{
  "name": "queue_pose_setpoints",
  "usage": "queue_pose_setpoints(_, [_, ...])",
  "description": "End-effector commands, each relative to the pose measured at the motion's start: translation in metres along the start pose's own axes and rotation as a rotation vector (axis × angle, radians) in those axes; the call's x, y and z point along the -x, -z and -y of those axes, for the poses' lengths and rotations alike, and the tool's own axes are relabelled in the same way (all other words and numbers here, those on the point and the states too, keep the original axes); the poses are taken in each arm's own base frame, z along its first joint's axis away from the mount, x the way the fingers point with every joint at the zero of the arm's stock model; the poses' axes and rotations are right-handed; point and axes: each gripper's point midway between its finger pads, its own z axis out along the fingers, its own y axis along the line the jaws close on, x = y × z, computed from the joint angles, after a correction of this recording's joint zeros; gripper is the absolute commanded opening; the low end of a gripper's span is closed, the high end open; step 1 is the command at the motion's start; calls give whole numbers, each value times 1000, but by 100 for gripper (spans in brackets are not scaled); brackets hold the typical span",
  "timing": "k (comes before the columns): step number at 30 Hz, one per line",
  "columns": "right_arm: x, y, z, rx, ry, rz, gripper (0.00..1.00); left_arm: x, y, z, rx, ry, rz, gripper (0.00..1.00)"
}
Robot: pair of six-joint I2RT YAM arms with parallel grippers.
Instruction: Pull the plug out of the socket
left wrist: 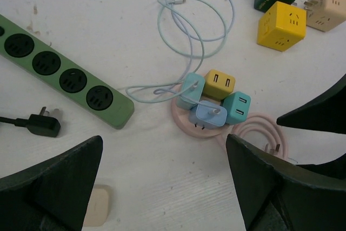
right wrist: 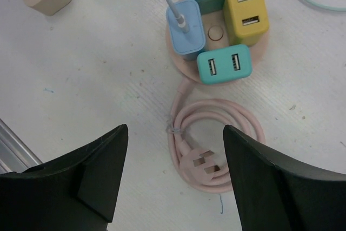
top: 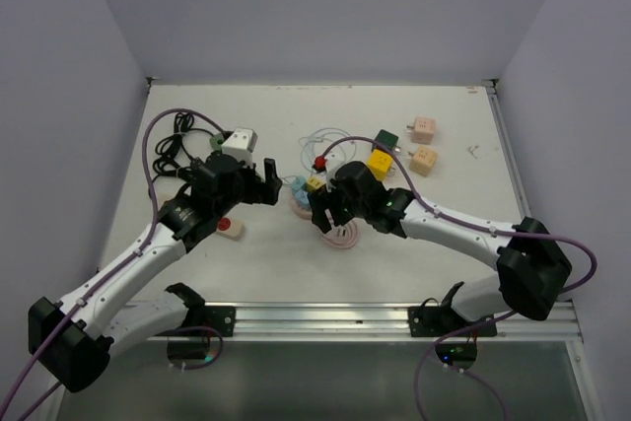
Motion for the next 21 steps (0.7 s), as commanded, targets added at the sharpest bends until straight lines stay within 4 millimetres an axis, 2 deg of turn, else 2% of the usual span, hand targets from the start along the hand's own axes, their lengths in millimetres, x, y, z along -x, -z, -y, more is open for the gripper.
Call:
queue_pose_setpoints(1, [26,8,16,-44,60,104,75,14,-15,19,-76,42,49,100])
queue_pose_setpoints(5, [26,3,24,-47,100,125,75,20,-29,25,-79,28,57,100])
queue_pose_setpoints(6, [27,0,25,-49,118,128,75,15,-37,26,-76,23,38,100])
queue_pose_setpoints(9, [28,-4,26,-42,140,136,75,18,-48,30,-78,25,39,99])
queue_pose_setpoints(12, [32,-11,27,-37,149,164,76,7,-69,31,-68,10,1,96])
queue_pose_setpoints(17, [35,-29,33,-49,150,149,75,8,-85,41,-88,-15,7,91])
queue_pose_setpoints(19, [37,-35,38,-59,144,141,76,3,-91,39,-77,-37,-10,91])
queue_pose_setpoints(20, [36,-37,39,-60,140,135,76,12,-95,42,-80,-37,22,90])
queue_pose_setpoints(21, [39,-38,37,-43,134,141,76,7,-101,40,-70,-52,4,90])
